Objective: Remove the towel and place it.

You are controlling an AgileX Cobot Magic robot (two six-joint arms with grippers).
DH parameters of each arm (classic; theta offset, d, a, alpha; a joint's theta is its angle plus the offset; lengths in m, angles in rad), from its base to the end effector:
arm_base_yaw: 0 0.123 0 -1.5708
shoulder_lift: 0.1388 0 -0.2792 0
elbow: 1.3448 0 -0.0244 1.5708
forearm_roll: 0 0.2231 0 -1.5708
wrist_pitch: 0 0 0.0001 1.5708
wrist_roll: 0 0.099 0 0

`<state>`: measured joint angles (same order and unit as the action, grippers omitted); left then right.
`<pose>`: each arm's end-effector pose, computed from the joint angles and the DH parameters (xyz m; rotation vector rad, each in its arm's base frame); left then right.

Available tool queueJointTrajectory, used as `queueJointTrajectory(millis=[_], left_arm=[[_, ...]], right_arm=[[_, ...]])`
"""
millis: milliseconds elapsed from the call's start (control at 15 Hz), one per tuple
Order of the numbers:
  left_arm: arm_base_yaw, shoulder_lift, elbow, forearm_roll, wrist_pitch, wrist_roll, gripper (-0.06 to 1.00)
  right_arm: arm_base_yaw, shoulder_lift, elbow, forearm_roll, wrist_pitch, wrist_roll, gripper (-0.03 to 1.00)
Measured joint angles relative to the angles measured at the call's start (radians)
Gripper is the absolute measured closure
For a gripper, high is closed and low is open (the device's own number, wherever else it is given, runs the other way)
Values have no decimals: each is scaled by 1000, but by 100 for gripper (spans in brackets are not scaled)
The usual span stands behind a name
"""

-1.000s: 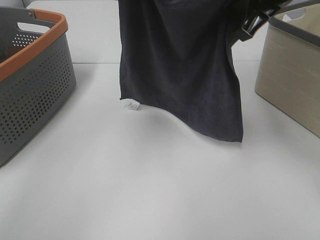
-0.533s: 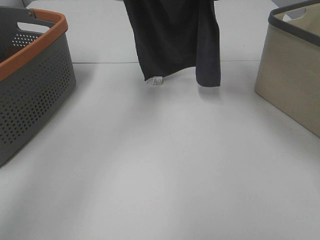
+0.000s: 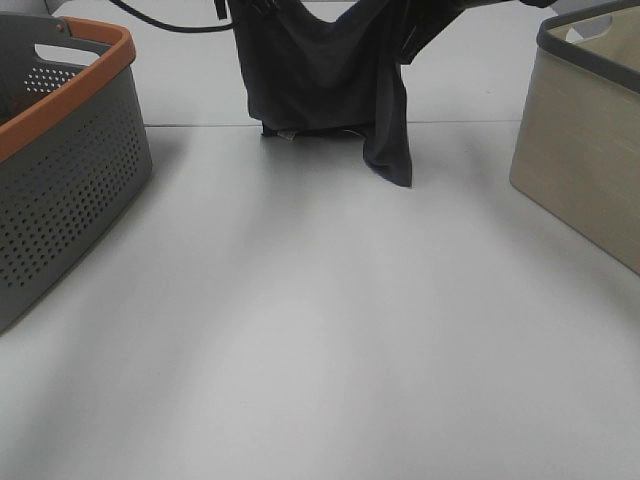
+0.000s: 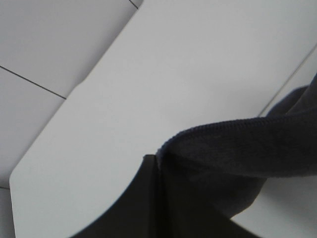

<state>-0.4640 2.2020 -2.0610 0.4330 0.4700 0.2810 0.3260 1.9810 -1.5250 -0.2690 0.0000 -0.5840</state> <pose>0.4595 -0.2089 0.2903 1.0074 1.8001 0.3252 0.4309 0.1457 0.2677 -1.0872 1.6255 -0.3492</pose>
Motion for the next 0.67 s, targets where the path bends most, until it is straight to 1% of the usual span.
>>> queueJointTrajectory(millis=[133, 200, 333, 400, 533, 600, 667], left_arm=[[0, 2, 0, -45, 117, 25, 94], [0, 2, 0, -104, 233, 62, 94], [0, 2, 0, -221, 407, 98, 94], [0, 2, 0, -269, 494, 112, 94], [0, 8, 0, -318, 625, 134, 94], [0, 17, 0, -344, 676, 143, 94], [0, 22, 0, -372, 707, 147, 94]], right_arm=[[0, 3, 0, 29, 111, 19, 97], [0, 3, 0, 58, 239, 21, 97], [0, 3, 0, 140, 398, 20, 97], [0, 3, 0, 216, 462, 0, 97], [0, 3, 0, 375, 602, -104, 97], [0, 3, 0, 438, 698, -180, 97], [0, 3, 0, 476, 785, -234, 97]])
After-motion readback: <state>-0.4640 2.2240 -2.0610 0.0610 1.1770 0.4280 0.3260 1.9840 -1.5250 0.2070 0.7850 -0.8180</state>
